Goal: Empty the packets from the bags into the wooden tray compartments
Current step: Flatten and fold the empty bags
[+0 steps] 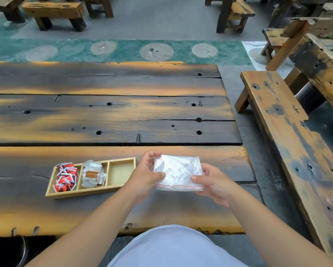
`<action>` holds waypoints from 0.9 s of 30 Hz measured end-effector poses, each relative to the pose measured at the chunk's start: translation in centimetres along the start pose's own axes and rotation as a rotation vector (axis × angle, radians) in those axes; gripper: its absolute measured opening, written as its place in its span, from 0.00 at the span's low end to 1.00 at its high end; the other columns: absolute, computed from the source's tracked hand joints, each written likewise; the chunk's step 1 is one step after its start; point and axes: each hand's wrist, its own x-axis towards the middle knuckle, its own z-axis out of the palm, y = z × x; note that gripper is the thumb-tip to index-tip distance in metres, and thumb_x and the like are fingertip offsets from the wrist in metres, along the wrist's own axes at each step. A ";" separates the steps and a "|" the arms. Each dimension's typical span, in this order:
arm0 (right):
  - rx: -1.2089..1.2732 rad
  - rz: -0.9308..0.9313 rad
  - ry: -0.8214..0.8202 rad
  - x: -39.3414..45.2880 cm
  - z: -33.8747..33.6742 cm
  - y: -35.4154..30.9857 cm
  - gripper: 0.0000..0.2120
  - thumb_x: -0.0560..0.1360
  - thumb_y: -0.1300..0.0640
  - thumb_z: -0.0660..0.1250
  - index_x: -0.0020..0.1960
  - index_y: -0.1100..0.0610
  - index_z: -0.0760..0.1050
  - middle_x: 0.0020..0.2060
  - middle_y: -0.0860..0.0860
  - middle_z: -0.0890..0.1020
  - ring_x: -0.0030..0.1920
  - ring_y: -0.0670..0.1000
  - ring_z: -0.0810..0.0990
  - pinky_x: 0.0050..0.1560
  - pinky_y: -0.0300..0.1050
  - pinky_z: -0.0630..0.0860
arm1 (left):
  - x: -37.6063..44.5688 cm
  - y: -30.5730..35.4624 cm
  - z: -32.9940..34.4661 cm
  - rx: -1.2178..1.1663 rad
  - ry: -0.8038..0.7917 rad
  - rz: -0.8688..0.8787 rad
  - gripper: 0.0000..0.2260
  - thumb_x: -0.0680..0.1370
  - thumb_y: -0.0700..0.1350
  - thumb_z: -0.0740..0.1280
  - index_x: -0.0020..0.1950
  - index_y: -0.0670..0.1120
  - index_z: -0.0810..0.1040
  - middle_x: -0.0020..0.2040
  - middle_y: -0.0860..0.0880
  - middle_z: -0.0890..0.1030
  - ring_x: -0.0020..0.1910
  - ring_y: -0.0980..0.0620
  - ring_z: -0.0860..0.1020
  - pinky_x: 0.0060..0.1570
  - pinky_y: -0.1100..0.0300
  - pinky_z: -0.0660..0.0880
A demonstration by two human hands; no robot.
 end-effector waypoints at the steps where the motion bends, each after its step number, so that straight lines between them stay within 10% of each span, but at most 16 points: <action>1: 0.000 -0.021 0.019 0.2 0.2 0.0 0.19 0.73 0.64 0.71 0.62 0.58 0.74 0.56 0.56 0.85 0.53 0.55 0.83 0.52 0.54 0.77 | -0.1 -0.3 -0.1 -0.037 0.030 -0.017 0.26 0.73 0.25 0.66 0.63 0.50 0.68 0.58 0.44 0.79 0.52 0.48 0.79 0.47 0.54 0.77; 6: -0.016 -0.068 0.000 1.1 0.5 0.1 0.17 0.76 0.69 0.67 0.62 0.58 0.74 0.56 0.57 0.85 0.55 0.59 0.83 0.59 0.60 0.75 | -1.6 -1.4 0.0 0.010 0.025 -0.230 0.14 0.76 0.45 0.72 0.61 0.47 0.77 0.56 0.47 0.85 0.51 0.51 0.84 0.51 0.56 0.79; 16: -0.390 0.044 -0.238 2.8 2.5 2.0 0.17 0.73 0.54 0.73 0.60 0.57 0.77 0.47 0.51 0.87 0.42 0.49 0.84 0.38 0.40 0.76 | -8.6 -5.6 -0.4 -0.118 0.465 -0.189 0.08 0.79 0.40 0.67 0.58 0.45 0.80 0.54 0.45 0.85 0.51 0.45 0.83 0.45 0.56 0.79; 20: -0.457 0.093 -0.425 3.2 6.4 3.4 0.12 0.76 0.62 0.70 0.58 0.58 0.74 0.39 0.50 0.85 0.29 0.45 0.77 0.27 0.37 0.69 | -12.9 -7.8 -2.1 -0.214 0.612 -0.159 0.09 0.80 0.40 0.66 0.60 0.44 0.79 0.56 0.42 0.84 0.58 0.39 0.81 0.58 0.45 0.77; 27: -0.607 0.006 -0.588 3.0 16.2 5.6 0.08 0.77 0.66 0.67 0.55 0.57 0.76 0.40 0.50 0.84 0.35 0.46 0.80 0.33 0.39 0.72 | -20.6 -10.6 -5.1 -0.407 0.920 -0.134 0.06 0.80 0.43 0.66 0.54 0.42 0.79 0.52 0.47 0.85 0.52 0.49 0.81 0.48 0.58 0.77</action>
